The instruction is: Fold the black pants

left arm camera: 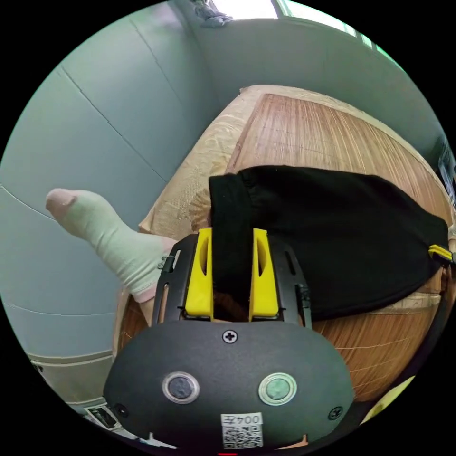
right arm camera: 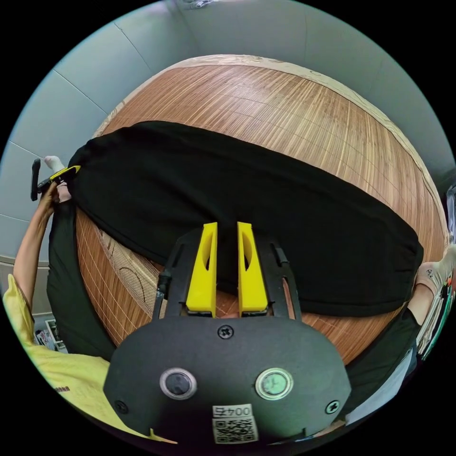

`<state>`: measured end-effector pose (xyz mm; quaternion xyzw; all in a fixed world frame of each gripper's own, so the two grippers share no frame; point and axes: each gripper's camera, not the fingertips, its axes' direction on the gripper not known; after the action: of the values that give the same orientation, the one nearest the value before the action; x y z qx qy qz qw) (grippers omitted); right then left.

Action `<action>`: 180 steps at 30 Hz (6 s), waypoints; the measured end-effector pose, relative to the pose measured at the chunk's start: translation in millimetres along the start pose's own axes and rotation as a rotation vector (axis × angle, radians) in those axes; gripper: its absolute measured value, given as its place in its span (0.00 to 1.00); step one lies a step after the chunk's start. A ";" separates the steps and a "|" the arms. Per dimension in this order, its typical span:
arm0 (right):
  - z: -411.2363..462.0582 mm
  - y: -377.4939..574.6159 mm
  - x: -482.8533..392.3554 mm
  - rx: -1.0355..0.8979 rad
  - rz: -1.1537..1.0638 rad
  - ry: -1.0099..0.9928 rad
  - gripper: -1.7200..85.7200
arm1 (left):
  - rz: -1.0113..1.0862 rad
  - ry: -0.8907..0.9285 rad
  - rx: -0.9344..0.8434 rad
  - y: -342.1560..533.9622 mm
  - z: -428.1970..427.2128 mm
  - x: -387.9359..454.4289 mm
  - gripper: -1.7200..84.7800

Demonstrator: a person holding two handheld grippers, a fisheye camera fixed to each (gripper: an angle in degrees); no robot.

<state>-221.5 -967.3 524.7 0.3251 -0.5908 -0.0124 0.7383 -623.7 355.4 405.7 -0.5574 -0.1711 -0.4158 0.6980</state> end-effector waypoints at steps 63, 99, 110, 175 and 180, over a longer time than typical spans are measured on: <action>131.6 -354.9 -22.0 -0.321 -0.365 -0.412 0.11 | 0.001 0.032 0.191 97.4 26.5 138.7 0.02; 9.0 -54.8 -45.9 0.280 -0.299 -0.136 0.18 | 0.007 0.020 0.190 121.2 4.8 129.5 0.02; 24.8 147.9 -34.9 0.272 -0.141 0.133 0.20 | -0.090 -0.040 0.275 155.7 -64.6 101.1 0.05; -61.4 12.9 140.0 -0.183 0.005 0.187 0.09 | 0.233 0.327 0.048 39.3 -195.0 596.4 0.02; -63.9 6.6 145.3 -0.157 0.041 0.174 0.09 | 0.317 0.455 0.037 14.0 -197.6 690.5 0.02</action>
<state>-123.8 -990.9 647.8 0.2541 -0.5280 -0.0152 0.8102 -246.0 -95.1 818.5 -0.4568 0.0717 -0.4128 0.7847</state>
